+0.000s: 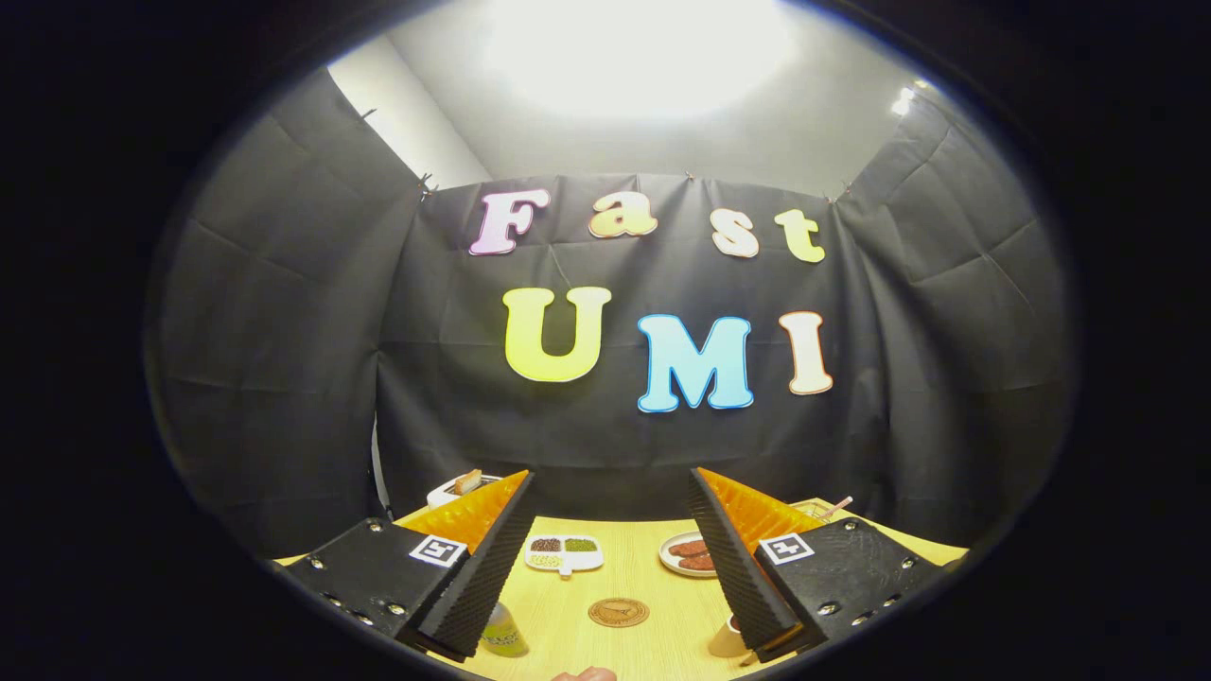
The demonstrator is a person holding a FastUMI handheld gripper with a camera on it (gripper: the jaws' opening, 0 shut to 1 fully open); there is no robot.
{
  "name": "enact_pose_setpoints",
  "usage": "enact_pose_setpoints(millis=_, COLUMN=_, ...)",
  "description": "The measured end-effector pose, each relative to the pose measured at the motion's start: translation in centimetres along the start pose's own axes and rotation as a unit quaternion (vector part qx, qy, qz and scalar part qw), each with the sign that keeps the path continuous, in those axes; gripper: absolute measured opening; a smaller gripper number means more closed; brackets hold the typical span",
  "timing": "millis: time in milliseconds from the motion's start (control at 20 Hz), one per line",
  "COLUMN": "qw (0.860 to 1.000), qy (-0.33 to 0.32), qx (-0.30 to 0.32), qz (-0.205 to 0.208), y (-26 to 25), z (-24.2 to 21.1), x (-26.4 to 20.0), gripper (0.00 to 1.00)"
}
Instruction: Take the bottle from table, then pour the juice into the cup, finally place the bottle on the coaster
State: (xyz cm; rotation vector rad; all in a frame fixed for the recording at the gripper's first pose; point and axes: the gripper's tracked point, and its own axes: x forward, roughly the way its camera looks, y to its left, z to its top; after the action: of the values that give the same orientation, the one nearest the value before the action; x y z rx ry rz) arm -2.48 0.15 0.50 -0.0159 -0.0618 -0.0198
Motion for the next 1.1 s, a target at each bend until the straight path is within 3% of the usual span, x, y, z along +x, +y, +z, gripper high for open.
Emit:
enact_pose_setpoints(millis=500, qw=1.000, qy=0.005, qx=-0.002, qz=0.013, y=3.2, z=-2.7, x=0.6, gripper=0.97)
enact_pose_setpoints(millis=1100, qw=0.998, qy=0.053, qx=0.009, qz=0.036, y=8.9, z=-9.8, x=1.7, gripper=0.97)
